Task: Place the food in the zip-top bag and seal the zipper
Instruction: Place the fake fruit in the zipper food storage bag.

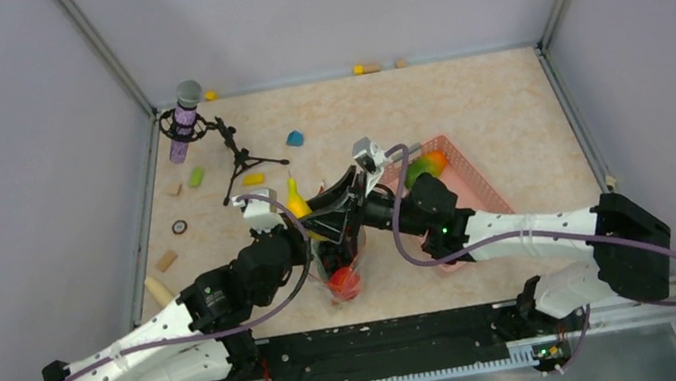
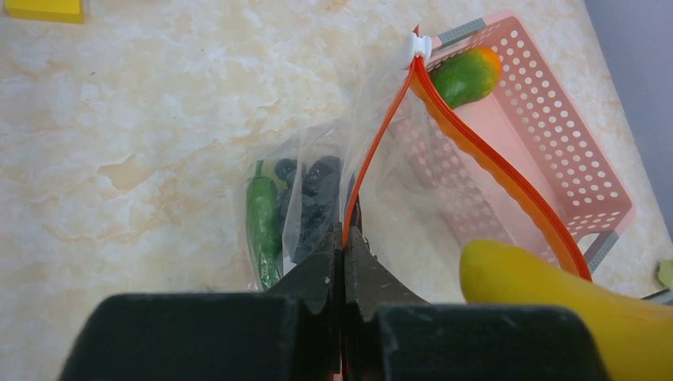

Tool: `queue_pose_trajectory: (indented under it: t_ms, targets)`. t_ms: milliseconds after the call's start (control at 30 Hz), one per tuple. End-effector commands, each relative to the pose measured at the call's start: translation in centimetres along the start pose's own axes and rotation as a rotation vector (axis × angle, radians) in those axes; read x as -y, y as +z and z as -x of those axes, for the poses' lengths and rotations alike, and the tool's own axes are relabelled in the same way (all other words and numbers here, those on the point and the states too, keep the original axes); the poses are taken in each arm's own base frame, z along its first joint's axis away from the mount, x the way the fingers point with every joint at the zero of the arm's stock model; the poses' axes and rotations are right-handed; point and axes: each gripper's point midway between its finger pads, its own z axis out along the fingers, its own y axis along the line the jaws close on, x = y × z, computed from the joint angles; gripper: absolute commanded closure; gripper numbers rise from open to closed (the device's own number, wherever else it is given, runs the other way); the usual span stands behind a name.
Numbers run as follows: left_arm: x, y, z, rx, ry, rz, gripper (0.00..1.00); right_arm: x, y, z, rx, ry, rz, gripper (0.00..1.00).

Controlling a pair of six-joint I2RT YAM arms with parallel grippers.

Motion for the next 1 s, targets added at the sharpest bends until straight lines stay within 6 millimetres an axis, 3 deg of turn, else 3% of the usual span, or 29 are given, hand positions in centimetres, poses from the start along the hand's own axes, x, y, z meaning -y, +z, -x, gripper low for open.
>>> queue_pose_trajectory:
  t_ms: [0, 267, 433, 633, 867, 967]
  targets:
    - [0.1, -0.1, 1.0, 0.037, -0.021, -0.004, 1.00, -1.1, -1.0, 1.2, 0.105, 0.055, 0.025, 0.86]
    - [0.3, 0.1, 0.8, 0.029, -0.019, -0.005, 1.00, 1.9, -1.6, -2.6, 0.026, 0.081, -0.229, 0.86]
    - [0.3, 0.1, 0.8, 0.030, -0.018, -0.004, 1.00, 2.1, -2.1, -2.9, 0.021, 0.009, -0.374, 0.86]
    - [0.3, 0.0, 0.8, 0.029, -0.018, -0.010, 1.00, 3.0, -4.1, -3.2, 0.044, -0.010, -0.558, 0.83]
    - [0.3, 0.2, 0.6, 0.025, -0.014, -0.005, 1.00, 4.2, -5.0, -4.4, -0.013, -0.039, -0.695, 0.73]
    - [0.5, 0.2, 0.6, 0.022, -0.014, -0.009, 1.00, 4.3, -4.9, -4.7, -0.024, -0.043, -0.699, 0.62]
